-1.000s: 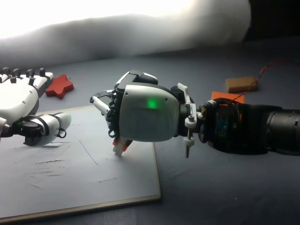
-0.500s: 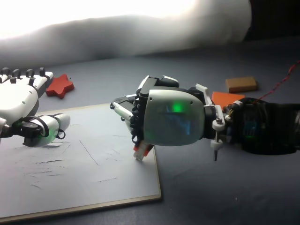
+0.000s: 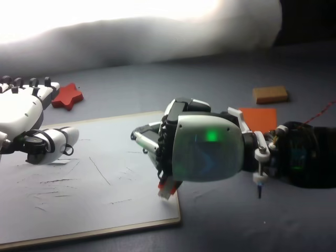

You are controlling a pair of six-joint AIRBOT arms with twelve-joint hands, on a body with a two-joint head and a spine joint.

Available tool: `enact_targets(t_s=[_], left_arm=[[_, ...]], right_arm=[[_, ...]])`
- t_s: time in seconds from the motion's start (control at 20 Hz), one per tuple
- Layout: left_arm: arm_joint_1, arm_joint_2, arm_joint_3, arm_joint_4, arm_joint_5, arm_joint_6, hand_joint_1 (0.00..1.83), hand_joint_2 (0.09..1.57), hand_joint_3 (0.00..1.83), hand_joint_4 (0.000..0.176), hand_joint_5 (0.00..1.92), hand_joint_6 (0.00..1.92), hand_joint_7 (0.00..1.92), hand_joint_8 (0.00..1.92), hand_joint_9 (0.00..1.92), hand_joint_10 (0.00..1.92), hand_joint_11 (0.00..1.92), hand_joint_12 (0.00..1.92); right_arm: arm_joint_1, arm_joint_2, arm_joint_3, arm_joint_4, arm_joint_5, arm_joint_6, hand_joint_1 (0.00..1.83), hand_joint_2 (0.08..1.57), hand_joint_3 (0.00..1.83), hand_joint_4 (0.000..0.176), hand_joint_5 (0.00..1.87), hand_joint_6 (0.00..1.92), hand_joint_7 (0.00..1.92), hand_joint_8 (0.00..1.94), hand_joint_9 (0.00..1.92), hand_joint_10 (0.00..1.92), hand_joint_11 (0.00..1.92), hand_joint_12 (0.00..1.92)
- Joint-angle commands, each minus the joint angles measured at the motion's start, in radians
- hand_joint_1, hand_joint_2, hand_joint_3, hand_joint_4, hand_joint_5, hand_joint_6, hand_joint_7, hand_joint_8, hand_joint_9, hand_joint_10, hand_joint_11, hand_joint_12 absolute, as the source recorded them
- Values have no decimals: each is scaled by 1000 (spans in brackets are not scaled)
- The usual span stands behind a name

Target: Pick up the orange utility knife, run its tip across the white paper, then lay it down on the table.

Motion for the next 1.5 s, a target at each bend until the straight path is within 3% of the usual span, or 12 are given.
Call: enact_targets(t_s=[0.0, 0.25, 0.4, 0.5, 0.6, 0.75, 0.95, 1.1, 1.3, 1.45], left_arm=[[-7, 4, 4, 58, -85, 1, 151, 1392, 0, 6, 73, 2, 163, 4, 137, 3, 0, 455], [-6, 4, 3, 58, -85, 1, 181, 1389, 0, 1, 76, 4, 155, 1, 139, 7, 0, 435], [-7, 4, 3, 58, -85, 1, 141, 1393, 1, 6, 37, 3, 124, 0, 133, 3, 0, 437], [-7, 4, 3, 58, -84, 1, 156, 1389, 0, 1, 61, 7, 133, 2, 141, 4, 0, 457], [-7, 3, 2, 58, -84, 1, 161, 1389, 0, 6, 62, 4, 138, 1, 130, 6, 0, 437], [-7, 3, 1, 58, -84, 1, 168, 1388, 0, 3, 87, 8, 162, 5, 150, 10, 0, 505], [-6, 3, 1, 58, -84, 1, 188, 1387, 0, 2, 85, 3, 152, 3, 145, 5, 0, 478], [-6, 3, 0, 58, -84, 1, 176, 1393, 1, 3, 60, 0, 151, 1, 134, 0, 0, 452], [-9, 3, -1, 58, -84, 1, 134, 1399, 2, 0, 63, 4, 131, 0, 123, 1, 0, 429], [-10, 3, -3, 58, -84, 1, 151, 1393, 0, 0, 75, 5, 142, 3, 129, 3, 0, 449]], right_arm=[[12, 10, -14, 50, 105, -8, 1490, 1315, 0, 176, 1427, 1921, 1556, 1941, 1693, 1921, 1765, 1921], [47, 35, -32, 50, 107, 25, 1489, 1316, 0, 176, 1422, 1921, 1553, 1941, 1692, 1921, 1758, 1921], [67, 71, -89, 70, 73, 62, 1475, 1323, 0, 176, 1411, 1921, 1539, 1941, 1695, 1921, 1772, 1921], [73, 98, -134, 70, 35, 140, 1487, 1311, 0, 176, 1419, 1921, 1563, 1941, 1692, 1921, 1769, 1921], [79, 148, -210, 87, -57, 274, 1489, 1310, 0, 176, 1420, 1921, 1564, 1941, 1692, 1921, 1766, 1921], [77, 217, -332, 239, -183, 390, 1489, 1310, 0, 176, 1406, 1921, 1564, 1941, 1690, 1921, 1766, 1921], [72, 300, -455, 518, -449, 536, 1487, 1312, 0, 176, 1433, 1921, 1577, 1941, 1698, 1921, 1769, 1921], [68, 321, -449, 593, -527, 589, 1488, 1305, 0, 176, 1429, 1921, 1552, 1941, 1684, 1921, 1758, 1921], [34, 322, -417, 624, -537, 589, 1500, 1304, 0, 176, 1406, 1921, 1538, 1941, 1665, 1921, 1737, 1921], [10, 324, -406, 624, -529, 588, 1514, 1281, 0, 176, 1180, 1921, 1354, 1941, 1460, 1921, 1478, 1921]])
